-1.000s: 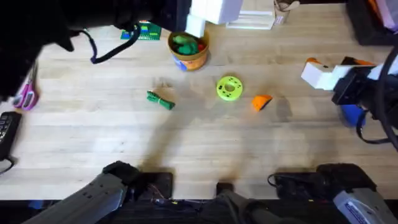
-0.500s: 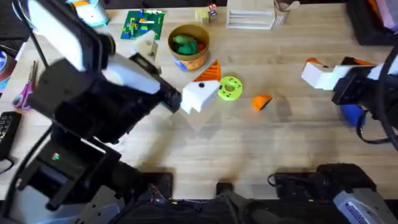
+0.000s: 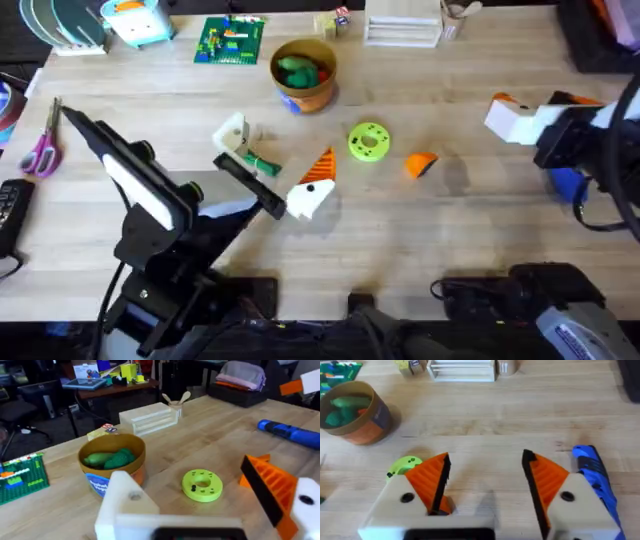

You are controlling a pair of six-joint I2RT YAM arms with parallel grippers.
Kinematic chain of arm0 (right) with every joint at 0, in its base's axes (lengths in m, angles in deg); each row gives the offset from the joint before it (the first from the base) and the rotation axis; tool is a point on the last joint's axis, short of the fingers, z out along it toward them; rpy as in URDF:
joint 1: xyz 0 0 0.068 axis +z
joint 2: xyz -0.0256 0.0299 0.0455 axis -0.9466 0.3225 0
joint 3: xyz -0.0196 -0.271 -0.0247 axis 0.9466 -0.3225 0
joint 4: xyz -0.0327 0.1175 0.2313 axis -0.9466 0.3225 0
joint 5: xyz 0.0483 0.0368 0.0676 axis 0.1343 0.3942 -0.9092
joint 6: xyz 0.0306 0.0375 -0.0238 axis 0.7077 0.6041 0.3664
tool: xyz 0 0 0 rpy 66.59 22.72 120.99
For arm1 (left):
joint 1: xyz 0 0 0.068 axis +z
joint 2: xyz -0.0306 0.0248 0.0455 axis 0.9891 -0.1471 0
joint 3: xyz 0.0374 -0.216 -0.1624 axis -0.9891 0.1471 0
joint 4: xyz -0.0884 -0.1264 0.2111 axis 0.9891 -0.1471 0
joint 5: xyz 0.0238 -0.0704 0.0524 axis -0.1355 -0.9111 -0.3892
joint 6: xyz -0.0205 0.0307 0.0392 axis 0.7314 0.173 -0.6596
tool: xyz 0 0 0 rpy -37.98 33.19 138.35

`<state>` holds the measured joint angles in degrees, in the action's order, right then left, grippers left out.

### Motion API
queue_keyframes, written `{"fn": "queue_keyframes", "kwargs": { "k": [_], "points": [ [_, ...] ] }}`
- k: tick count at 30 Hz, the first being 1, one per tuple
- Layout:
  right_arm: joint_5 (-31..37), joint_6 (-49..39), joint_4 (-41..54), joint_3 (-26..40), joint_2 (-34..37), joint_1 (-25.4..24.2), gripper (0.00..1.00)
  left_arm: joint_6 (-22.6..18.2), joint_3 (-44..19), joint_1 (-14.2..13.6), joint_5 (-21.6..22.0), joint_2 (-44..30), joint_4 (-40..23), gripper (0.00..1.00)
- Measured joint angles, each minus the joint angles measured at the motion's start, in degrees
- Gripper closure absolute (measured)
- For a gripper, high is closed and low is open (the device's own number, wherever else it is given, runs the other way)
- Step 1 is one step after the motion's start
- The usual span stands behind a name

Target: Pick up the gripper from the table and insert it into the empty holder that is missing its gripper. Then pick up a screw, insert it into the mounting hole, and use the screwdriver to tighten it. Finally, clean up the table by picking up the vegetable and placing it into the bucket.

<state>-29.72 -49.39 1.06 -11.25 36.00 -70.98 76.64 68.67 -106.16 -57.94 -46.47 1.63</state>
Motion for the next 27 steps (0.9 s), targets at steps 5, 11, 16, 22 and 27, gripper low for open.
{"fn": "queue_keyframes", "kwargs": {
  "k": [5,11,16,22,27],
  "points": [
    [-0.01,0.00,0.00,0.00,0.00,0.00,0.119,0.00,2.46,0.00,0.09,5.13,-4.64,0.008],
    [0.00,0.00,0.00,0.00,0.00,0.00,0.118,0.03,2.46,0.00,0.17,8.19,-8.72,0.008],
    [-0.01,0.00,0.00,0.00,0.02,0.00,0.120,0.03,2.46,0.00,0.19,8.19,-8.72,0.008],
    [-0.01,0.00,0.00,0.00,0.01,0.00,0.119,0.03,2.46,0.00,0.20,8.19,-8.72,0.008],
    [-0.01,0.00,0.00,0.00,0.00,0.00,0.119,0.04,2.46,0.00,0.20,8.17,-8.72,0.007]
  ]
}}
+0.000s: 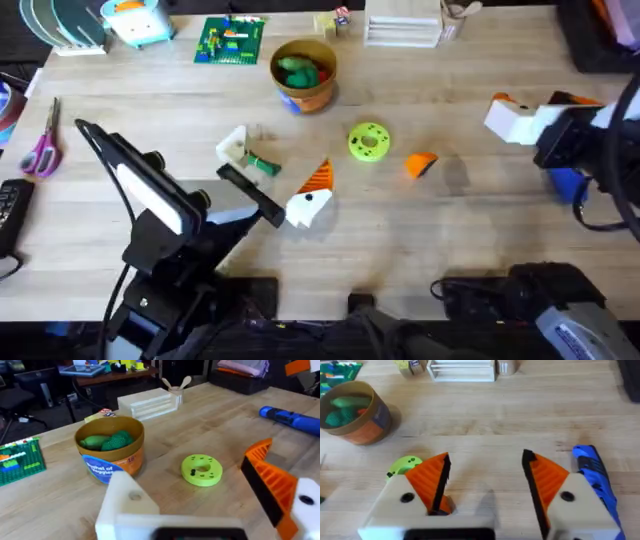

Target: Pick up the gripper from the table and insert it into the empty holder that is missing its gripper. Then pick up a screw, insert it into the mounting hole, and use the screwdriver to tighten it. Finally, clean up the table by picking up the vegetable and placing it into the bucket.

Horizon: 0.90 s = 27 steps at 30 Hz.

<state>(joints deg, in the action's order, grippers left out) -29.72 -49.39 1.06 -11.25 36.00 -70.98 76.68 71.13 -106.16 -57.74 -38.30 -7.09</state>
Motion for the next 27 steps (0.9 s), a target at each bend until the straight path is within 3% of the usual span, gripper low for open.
{"fn": "queue_keyframes", "kwargs": {
  "k": [14,23,27],
  "points": [
    [0.00,0.00,0.00,0.00,0.00,0.00,0.118,0.95,0.00,0.00,-0.60,0.00,0.07,0.008],
    [0.00,0.00,-0.01,0.00,0.00,0.00,0.119,14.33,-0.02,0.00,-5.33,0.02,0.37,0.008],
    [-0.01,0.02,-0.44,0.00,0.03,0.00,0.119,17.27,-0.02,0.00,-6.50,0.01,0.39,0.008]
  ]
}}
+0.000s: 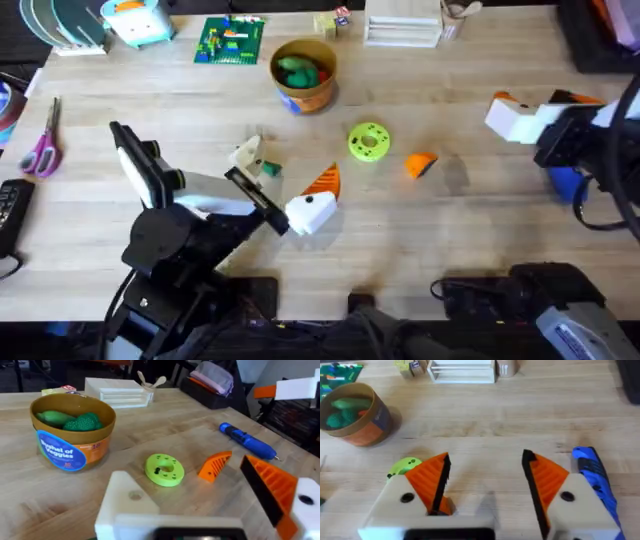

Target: Pick up the gripper from the table and insert it into the empty holder that is missing its gripper. Then pick up a screw, insert it into the mounting hole, and use the screwdriver to tighten it. Finally, clean up the table by picking up the vegetable and placing it into the bucket.

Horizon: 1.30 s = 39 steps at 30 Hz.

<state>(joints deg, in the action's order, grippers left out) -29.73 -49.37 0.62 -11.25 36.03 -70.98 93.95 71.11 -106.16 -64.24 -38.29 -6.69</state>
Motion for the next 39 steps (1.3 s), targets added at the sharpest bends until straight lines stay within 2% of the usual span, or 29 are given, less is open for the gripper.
{"fn": "queue_keyframes", "kwargs": {
  "k": [7,15,20,31,35,39],
  "points": [
    [-3.70,-1.39,3.04,0.84,4.05,1.07,0.117,1.60,0.00,0.00,-2.92,0.00,0.13,0.008],
    [-5.39,-5.81,15.31,8.96,15.42,11.07,0.119,1.31,0.00,0.00,-8.81,0.00,0.20,0.008],
    [-5.78,-6.40,17.86,9.53,22.37,15.63,0.117,-0.08,-0.02,0.00,-11.71,0.00,0.19,0.008],
    [-5.94,-5.11,14.11,9.55,34.81,16.83,0.121,-0.61,0.00,0.00,-13.28,0.00,0.17,0.008],
    [-5.92,-5.00,13.55,9.55,36.37,16.83,0.265,-0.63,0.00,0.00,-13.32,0.00,0.17,0.009],
    [-5.94,-4.93,13.41,9.55,36.47,16.83,0.297,-0.65,-0.01,0.00,-13.30,-0.01,0.17,0.008]
  ]
}}
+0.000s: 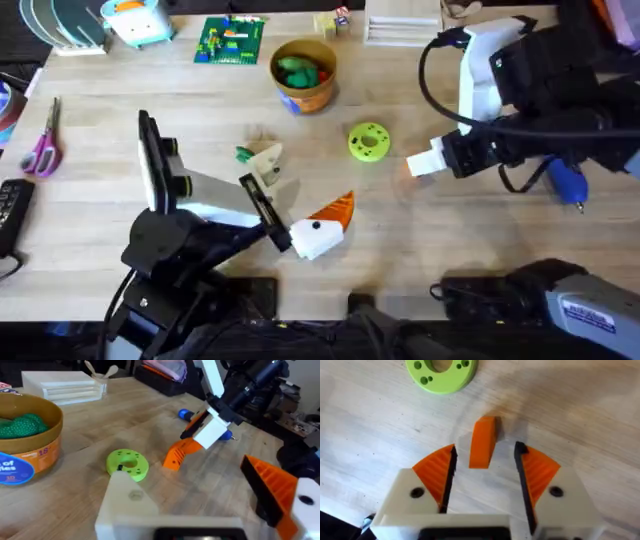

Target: Pick up the gripper from the table and insert it into the empty holder that is missing its gripper. Then pick up a screw, insert it into the mounting hole, and use the screwdriver to tighten it. Finally, clean up the table by picking up the vegetable and placing it into the bucket.

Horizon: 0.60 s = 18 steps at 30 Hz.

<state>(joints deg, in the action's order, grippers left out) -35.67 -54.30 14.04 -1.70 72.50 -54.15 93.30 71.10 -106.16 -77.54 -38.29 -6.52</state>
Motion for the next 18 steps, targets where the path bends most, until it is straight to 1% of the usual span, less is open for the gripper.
{"fn": "queue_keyframes", "kwargs": {
  "k": [2,3,6,10,15,16,18],
  "points": [
    [0.02,-0.01,-0.23,0.00,0.33,0.00,0.331,0.00,-0.01,0.00,0.00,0.01,0.00,0.008],
    [0.01,-0.02,-0.30,0.00,0.68,0.00,0.368,-0.03,-0.01,0.00,0.00,0.00,0.00,0.008],
    [0.04,-0.09,-0.30,0.00,1.90,0.00,0.518,-0.13,-0.01,0.00,0.00,0.01,0.00,0.008],
    [0.02,-0.17,-0.38,0.00,2.62,0.00,0.663,-0.13,-0.01,0.00,0.00,0.01,0.00,0.008],
    [0.07,-0.21,-0.58,0.00,2.62,0.00,0.789,-0.13,-0.01,0.00,0.00,0.01,0.00,0.008],
    [0.16,-0.22,-0.59,0.02,2.62,0.00,0.833,-0.13,-0.01,0.00,0.00,0.01,0.01,0.009],
    [0.20,-0.19,-0.67,0.09,2.62,-0.02,0.950,-0.15,-0.01,0.00,0.00,0.01,0.00,0.008]
  ]
}}
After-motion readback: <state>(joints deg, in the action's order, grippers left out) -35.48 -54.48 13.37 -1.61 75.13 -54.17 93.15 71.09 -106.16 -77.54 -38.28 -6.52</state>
